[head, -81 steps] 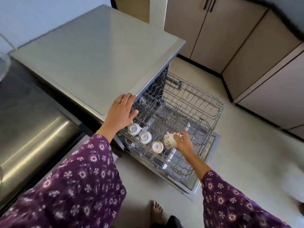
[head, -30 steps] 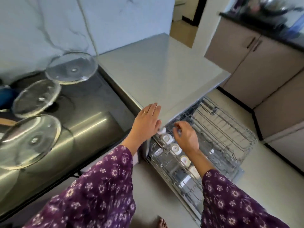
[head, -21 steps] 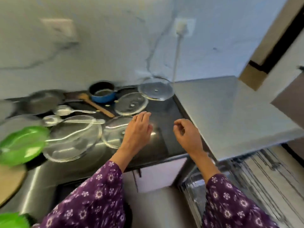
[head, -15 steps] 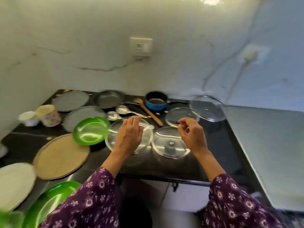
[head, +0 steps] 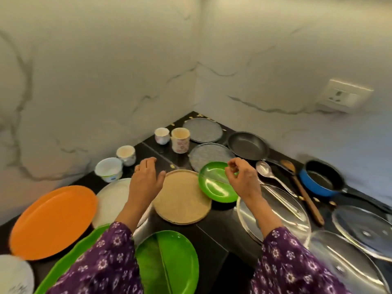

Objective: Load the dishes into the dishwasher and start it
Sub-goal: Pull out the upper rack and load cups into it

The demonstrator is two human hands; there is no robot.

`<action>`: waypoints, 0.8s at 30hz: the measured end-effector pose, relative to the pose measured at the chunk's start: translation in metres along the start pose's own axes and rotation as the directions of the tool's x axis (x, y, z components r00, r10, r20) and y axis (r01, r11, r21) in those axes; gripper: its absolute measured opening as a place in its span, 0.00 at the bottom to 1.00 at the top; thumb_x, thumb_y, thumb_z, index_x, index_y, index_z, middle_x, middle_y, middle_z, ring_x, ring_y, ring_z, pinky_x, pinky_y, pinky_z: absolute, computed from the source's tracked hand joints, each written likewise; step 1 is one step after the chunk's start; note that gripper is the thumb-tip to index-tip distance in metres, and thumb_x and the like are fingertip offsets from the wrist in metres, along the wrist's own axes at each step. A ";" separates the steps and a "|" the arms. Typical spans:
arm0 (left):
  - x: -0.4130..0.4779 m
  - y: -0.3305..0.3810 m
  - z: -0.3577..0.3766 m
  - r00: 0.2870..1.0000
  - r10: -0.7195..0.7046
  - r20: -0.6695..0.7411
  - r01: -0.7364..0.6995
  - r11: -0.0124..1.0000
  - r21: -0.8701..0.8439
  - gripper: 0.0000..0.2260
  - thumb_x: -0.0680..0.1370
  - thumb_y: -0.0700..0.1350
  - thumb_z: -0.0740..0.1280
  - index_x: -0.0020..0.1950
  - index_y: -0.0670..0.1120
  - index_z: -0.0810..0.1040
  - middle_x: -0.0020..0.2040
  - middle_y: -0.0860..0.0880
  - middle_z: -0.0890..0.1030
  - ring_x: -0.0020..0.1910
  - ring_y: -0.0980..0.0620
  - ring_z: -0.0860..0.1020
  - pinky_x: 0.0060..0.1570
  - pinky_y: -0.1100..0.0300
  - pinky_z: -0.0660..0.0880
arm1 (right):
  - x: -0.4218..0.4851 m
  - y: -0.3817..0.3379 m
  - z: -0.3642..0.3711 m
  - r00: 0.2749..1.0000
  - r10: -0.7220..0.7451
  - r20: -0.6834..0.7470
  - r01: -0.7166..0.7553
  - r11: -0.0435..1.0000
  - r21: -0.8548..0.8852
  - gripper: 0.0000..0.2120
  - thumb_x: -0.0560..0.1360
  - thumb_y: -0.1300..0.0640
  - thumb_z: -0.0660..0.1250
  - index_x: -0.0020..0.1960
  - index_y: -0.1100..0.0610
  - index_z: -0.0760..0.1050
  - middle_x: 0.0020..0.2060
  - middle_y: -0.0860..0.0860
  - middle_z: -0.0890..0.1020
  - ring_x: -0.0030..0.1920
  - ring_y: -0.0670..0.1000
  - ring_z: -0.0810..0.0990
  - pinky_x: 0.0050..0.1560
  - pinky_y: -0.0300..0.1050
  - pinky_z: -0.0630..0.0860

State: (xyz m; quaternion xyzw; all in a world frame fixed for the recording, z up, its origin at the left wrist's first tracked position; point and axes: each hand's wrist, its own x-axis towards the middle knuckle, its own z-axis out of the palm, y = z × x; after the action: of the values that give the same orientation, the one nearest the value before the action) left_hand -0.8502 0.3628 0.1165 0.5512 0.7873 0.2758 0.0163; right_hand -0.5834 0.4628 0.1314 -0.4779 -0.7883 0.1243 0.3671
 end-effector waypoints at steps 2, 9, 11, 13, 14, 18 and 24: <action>0.017 -0.031 -0.002 0.996 -0.085 -0.006 0.085 0.996 0.023 0.24 0.76 0.49 0.67 0.69 0.40 0.68 0.64 0.40 0.72 0.62 0.41 0.72 0.59 0.48 0.72 | 0.008 -0.009 0.032 0.998 0.000 0.063 -0.001 1.000 0.013 0.05 0.72 0.59 0.69 0.48 0.57 0.76 0.41 0.51 0.80 0.39 0.49 0.78 0.42 0.47 0.78; 0.079 -0.111 0.012 0.966 -0.251 0.056 0.242 0.961 0.130 0.32 0.74 0.54 0.71 0.71 0.42 0.62 0.67 0.40 0.69 0.63 0.40 0.71 0.60 0.47 0.71 | 0.013 -0.023 0.107 0.969 -0.075 0.233 0.065 0.997 0.052 0.03 0.73 0.58 0.68 0.47 0.54 0.75 0.39 0.46 0.76 0.39 0.45 0.75 0.41 0.40 0.74; 0.097 -0.123 0.020 0.962 -0.261 0.078 0.248 0.957 0.151 0.34 0.73 0.55 0.71 0.72 0.43 0.61 0.67 0.40 0.68 0.64 0.40 0.70 0.61 0.47 0.71 | 0.014 -0.022 0.120 0.962 -0.083 0.259 0.070 0.996 0.060 0.03 0.74 0.57 0.67 0.47 0.54 0.75 0.40 0.45 0.77 0.39 0.44 0.76 0.41 0.41 0.75; 0.113 -0.128 0.028 0.960 -0.261 0.105 0.238 0.952 0.194 0.34 0.73 0.57 0.70 0.71 0.43 0.61 0.67 0.39 0.69 0.64 0.40 0.70 0.61 0.48 0.71 | 0.013 -0.020 0.130 0.960 -0.079 0.270 0.063 0.996 0.069 0.04 0.74 0.56 0.67 0.48 0.53 0.74 0.40 0.44 0.76 0.39 0.42 0.76 0.41 0.43 0.76; 0.121 -0.130 0.031 0.959 -0.258 0.117 0.228 0.948 0.222 0.35 0.73 0.58 0.69 0.72 0.43 0.60 0.67 0.39 0.69 0.64 0.40 0.70 0.61 0.48 0.70 | 0.012 -0.018 0.134 0.958 -0.068 0.279 0.049 0.996 0.076 0.04 0.74 0.55 0.66 0.49 0.52 0.74 0.41 0.43 0.76 0.40 0.42 0.76 0.40 0.44 0.77; 0.147 -0.135 0.044 0.952 -0.261 0.162 0.193 0.919 0.343 0.37 0.72 0.61 0.69 0.73 0.43 0.58 0.66 0.39 0.70 0.65 0.40 0.70 0.61 0.47 0.69 | 0.008 -0.012 0.143 0.949 -0.055 0.311 0.031 0.996 0.082 0.05 0.75 0.53 0.65 0.51 0.50 0.73 0.43 0.41 0.76 0.42 0.41 0.76 0.40 0.44 0.77; 0.166 -0.133 0.043 0.934 -0.295 0.202 0.202 0.901 0.383 0.28 0.74 0.54 0.70 0.66 0.40 0.65 0.60 0.38 0.75 0.59 0.37 0.73 0.58 0.48 0.71 | 0.004 -0.007 0.136 0.949 -0.037 0.312 0.006 0.995 0.103 0.06 0.75 0.54 0.66 0.51 0.51 0.74 0.43 0.41 0.75 0.42 0.41 0.76 0.41 0.43 0.77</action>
State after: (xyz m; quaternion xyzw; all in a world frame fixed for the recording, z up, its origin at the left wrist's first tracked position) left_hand -1.0150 0.4940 0.0659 0.4701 0.8796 0.0507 0.0526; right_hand -0.6839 0.4834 0.0422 -0.4244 -0.8344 0.2341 0.2622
